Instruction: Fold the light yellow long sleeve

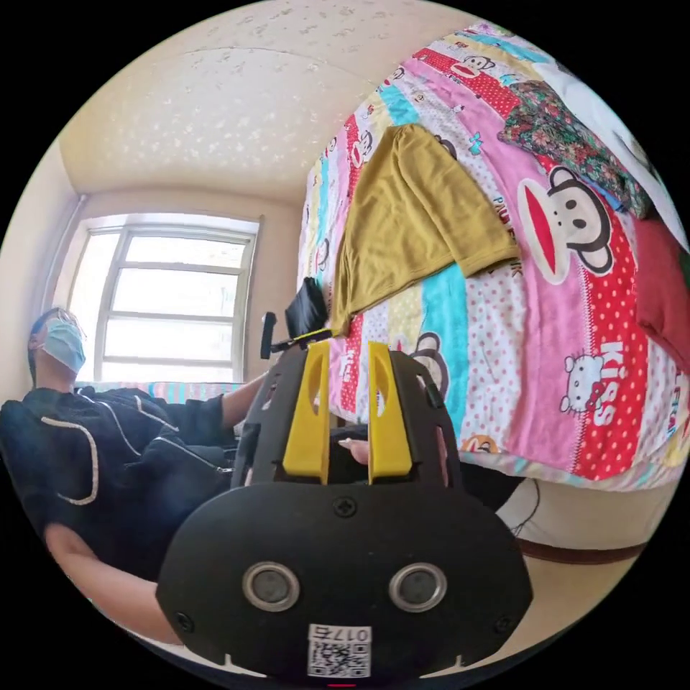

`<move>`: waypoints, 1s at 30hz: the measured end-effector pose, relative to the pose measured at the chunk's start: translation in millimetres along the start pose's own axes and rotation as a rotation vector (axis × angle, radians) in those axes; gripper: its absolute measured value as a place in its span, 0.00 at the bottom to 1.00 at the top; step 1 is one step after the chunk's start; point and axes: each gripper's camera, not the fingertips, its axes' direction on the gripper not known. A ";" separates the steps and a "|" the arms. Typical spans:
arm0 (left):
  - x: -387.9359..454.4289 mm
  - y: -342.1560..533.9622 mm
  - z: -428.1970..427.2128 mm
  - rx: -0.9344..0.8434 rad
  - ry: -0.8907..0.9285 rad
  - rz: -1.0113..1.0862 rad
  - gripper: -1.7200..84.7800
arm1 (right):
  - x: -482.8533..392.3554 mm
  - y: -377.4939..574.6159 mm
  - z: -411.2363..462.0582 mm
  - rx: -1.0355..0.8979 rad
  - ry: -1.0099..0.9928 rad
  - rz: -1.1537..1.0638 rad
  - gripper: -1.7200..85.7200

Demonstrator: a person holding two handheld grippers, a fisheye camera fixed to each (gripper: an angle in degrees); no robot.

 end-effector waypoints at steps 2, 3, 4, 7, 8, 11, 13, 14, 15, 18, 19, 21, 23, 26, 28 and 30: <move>0.9 -2.7 11.4 0.048 0.012 -0.030 0.06 | 9.2 -24.0 15.0 -0.033 0.084 -0.039 0.17; 1.5 -5.0 30.0 0.034 0.050 -0.040 0.05 | 18.7 -42.7 28.2 -0.067 0.113 -0.035 0.20; 1.3 -6.0 43.3 0.009 0.076 -0.050 0.04 | 28.4 -61.7 42.1 -0.103 0.121 -0.024 0.21; -7.3 5.6 117.2 -0.132 0.190 -0.197 0.02 | 45.7 -106.7 74.2 -0.130 0.173 -0.014 0.23; -15.6 20.7 121.6 -0.062 0.238 -0.255 0.02 | 47.4 -115.8 80.1 -0.128 0.194 -0.016 0.24; -35.5 52.7 138.6 0.036 0.379 -0.429 0.02 | 40.0 -161.2 114.3 -0.145 0.331 -0.101 0.28; -30.1 59.5 139.6 0.065 0.347 -0.371 0.02 | 26.5 -189.1 154.6 -0.259 0.500 -0.204 0.26; -22.9 60.2 138.6 0.070 0.297 -0.310 0.01 | 25.0 -193.8 166.0 -0.304 0.552 -0.216 0.25; -16.4 60.1 138.1 0.069 0.251 -0.259 0.01 | 25.7 -200.1 189.7 -0.405 0.656 -0.231 0.23; 0.2 66.8 138.1 0.090 0.142 -0.163 0.01 | 32.2 -207.4 224.1 -0.550 0.758 -0.227 0.19; 4.3 69.6 138.0 0.102 0.118 -0.149 0.01 | 29.7 -214.0 223.0 -0.579 0.790 -0.218 0.15; 20.4 80.2 139.3 0.143 0.025 -0.116 0.01 | 23.3 -227.9 210.6 -0.626 0.788 -0.210 0.10; 31.6 85.6 141.4 0.160 -0.050 -0.098 0.01 | 14.7 -240.7 183.8 -0.601 0.845 -0.213 0.08; 42.8 88.8 144.5 0.154 -0.138 -0.075 0.01 | 2.2 -259.6 116.0 -0.462 1.064 -0.209 0.08; 38.3 89.7 145.4 0.145 -0.128 -0.095 0.01 | 4.8 -271.4 57.7 -0.356 1.122 -0.129 0.08; 21.4 92.3 145.9 0.143 -0.051 -0.133 0.01 | 9.2 -272.2 19.4 -0.258 0.969 -0.118 0.10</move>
